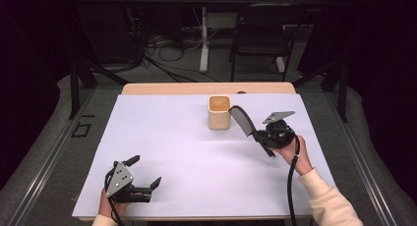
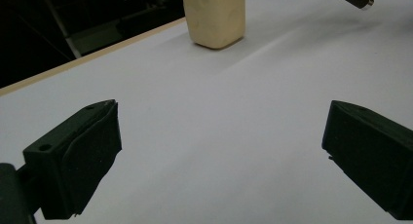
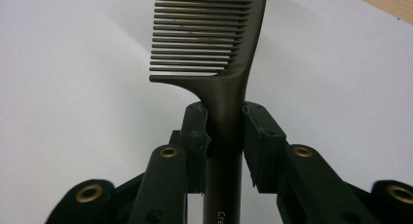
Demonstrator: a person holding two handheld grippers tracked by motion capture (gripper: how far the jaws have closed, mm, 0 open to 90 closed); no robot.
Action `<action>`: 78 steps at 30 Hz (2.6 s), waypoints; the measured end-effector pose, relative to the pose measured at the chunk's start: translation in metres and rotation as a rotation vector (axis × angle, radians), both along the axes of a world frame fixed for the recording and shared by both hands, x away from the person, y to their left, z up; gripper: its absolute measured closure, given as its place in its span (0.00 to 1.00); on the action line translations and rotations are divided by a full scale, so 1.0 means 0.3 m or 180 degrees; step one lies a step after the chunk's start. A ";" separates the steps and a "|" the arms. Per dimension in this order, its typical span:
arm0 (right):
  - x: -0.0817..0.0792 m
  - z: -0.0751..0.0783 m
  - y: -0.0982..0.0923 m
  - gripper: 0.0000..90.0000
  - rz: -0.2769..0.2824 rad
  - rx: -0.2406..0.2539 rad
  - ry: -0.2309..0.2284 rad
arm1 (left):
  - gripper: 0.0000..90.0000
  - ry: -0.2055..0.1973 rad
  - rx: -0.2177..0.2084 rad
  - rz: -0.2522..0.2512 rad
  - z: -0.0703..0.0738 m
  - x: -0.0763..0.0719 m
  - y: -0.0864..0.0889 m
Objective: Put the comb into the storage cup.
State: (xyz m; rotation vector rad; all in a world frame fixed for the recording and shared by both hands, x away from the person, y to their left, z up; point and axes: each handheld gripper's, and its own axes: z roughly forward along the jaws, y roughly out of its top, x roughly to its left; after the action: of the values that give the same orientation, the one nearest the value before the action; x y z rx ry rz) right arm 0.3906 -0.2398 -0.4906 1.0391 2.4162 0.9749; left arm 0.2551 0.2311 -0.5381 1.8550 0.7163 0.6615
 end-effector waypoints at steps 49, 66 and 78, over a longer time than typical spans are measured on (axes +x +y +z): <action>0.021 0.087 0.029 0.80 -0.0004 0.0111 -0.0267 | 0.01 0.0021 -0.0007 -0.0007 -0.001 0.002 -0.001; 0.043 0.128 0.048 0.80 0.0012 0.0098 -0.0333 | 0.01 0.0017 -0.0012 0.0002 -0.001 0.002 -0.001; 0.056 0.158 0.059 0.80 0.0013 0.0102 -0.0395 | 0.01 0.0017 -0.0018 0.0005 -0.001 0.002 0.000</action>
State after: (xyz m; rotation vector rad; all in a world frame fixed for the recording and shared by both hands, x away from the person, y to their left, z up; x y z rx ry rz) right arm 0.4073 -0.2220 -0.4432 0.9551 2.3103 1.0507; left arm 0.2556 0.2309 -0.5385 1.8519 0.7223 0.6552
